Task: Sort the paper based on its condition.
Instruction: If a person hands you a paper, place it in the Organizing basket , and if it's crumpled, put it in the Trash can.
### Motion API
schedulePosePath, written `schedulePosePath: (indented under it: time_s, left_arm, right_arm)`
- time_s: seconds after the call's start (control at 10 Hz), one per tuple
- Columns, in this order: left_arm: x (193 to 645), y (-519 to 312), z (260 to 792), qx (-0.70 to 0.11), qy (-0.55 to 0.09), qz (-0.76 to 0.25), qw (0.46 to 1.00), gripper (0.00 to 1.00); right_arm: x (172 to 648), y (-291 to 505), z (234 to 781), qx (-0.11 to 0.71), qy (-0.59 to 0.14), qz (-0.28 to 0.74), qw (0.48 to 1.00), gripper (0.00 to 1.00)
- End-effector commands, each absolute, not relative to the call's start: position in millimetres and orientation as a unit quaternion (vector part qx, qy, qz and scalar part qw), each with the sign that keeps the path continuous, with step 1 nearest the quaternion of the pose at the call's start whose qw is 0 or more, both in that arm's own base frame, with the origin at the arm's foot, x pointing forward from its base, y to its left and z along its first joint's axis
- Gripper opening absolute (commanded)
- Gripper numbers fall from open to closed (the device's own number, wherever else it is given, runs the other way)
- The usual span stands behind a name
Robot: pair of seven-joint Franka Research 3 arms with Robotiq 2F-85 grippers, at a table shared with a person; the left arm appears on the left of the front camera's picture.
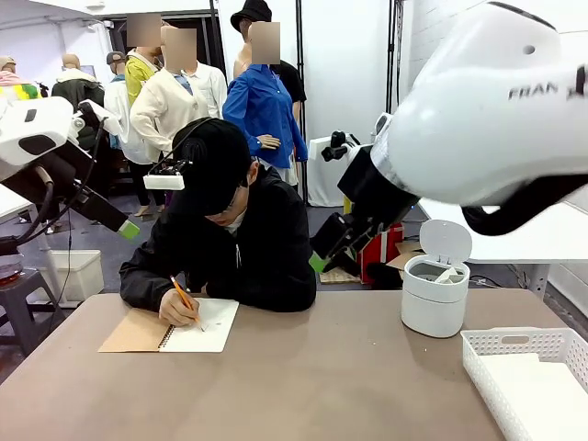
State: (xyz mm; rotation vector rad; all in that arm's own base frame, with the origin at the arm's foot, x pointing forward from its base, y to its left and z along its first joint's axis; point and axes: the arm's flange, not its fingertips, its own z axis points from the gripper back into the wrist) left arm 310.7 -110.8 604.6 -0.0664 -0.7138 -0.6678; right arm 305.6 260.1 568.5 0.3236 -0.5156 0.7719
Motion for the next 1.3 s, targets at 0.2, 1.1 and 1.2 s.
schedulePosePath:
  time_s: [0.2, 1.1, 1.2]
  left_arm:
    - [330, -72, 607, -0.09, -0.369, -0.37, 0.848, 1.0]
    - [307, -41, 633, -0.032, -0.371, -0.355, 0.858, 1.0]
    - [305, -52, 631, -0.025, -0.366, -0.343, 0.865, 1.0]
  right_arm:
    - [332, 272, 590, 0.211, -0.223, 0.403, 0.862, 1.0]
    - [337, 264, 617, 0.194, -0.248, 0.436, 0.843, 1.0]
    - [335, 264, 613, 0.183, -0.252, 0.44, 0.842, 1.0]
